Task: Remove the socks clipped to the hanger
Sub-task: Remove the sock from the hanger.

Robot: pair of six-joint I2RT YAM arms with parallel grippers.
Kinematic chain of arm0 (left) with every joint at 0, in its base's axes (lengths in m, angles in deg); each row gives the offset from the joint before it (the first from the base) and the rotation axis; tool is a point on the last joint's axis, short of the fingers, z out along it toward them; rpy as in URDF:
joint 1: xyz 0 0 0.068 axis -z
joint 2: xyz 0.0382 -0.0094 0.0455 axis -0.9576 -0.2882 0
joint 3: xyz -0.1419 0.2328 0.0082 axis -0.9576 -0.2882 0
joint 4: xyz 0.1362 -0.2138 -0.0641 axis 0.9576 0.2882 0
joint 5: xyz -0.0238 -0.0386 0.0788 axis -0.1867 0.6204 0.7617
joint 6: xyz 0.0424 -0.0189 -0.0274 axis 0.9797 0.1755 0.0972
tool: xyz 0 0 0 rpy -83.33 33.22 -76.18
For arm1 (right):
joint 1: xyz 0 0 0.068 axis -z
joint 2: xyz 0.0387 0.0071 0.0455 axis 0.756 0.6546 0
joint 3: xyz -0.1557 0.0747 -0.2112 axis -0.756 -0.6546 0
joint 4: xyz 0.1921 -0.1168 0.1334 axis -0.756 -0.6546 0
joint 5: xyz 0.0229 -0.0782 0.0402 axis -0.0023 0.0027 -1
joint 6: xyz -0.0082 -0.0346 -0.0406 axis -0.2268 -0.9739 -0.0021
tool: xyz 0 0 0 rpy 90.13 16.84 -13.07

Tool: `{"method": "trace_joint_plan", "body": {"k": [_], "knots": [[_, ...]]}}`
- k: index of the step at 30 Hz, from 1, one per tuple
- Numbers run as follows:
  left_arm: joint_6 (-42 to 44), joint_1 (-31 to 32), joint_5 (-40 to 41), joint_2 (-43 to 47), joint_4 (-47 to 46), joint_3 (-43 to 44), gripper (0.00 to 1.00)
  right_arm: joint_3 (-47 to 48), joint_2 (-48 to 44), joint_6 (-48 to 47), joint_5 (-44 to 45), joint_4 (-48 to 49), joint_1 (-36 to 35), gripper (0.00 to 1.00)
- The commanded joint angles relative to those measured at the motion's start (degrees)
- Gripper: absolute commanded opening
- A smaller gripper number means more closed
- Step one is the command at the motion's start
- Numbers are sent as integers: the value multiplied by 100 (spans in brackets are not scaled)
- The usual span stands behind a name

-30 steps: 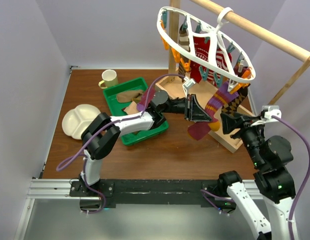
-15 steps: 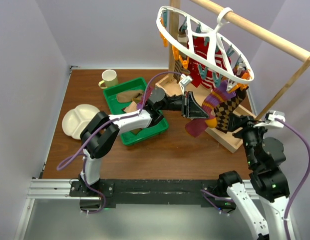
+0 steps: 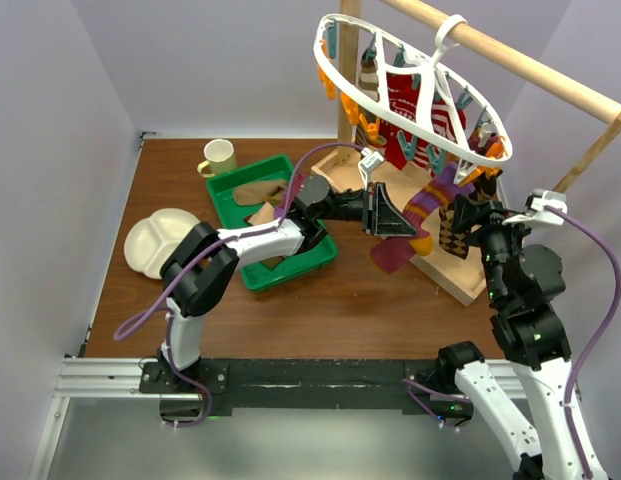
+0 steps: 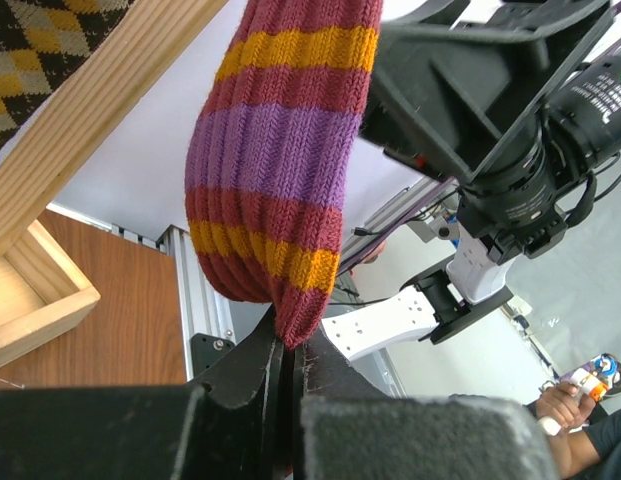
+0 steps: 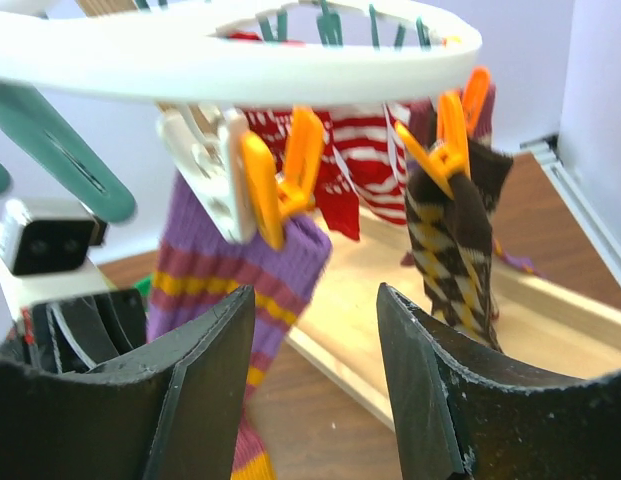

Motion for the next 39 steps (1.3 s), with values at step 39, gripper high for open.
{"method": "trace_joint_plan", "body": {"k": [39], "knots": [[-287, -288, -189, 358, -472, -148, 0, 433, 839, -618, -60, 1600, 13, 54]]}}
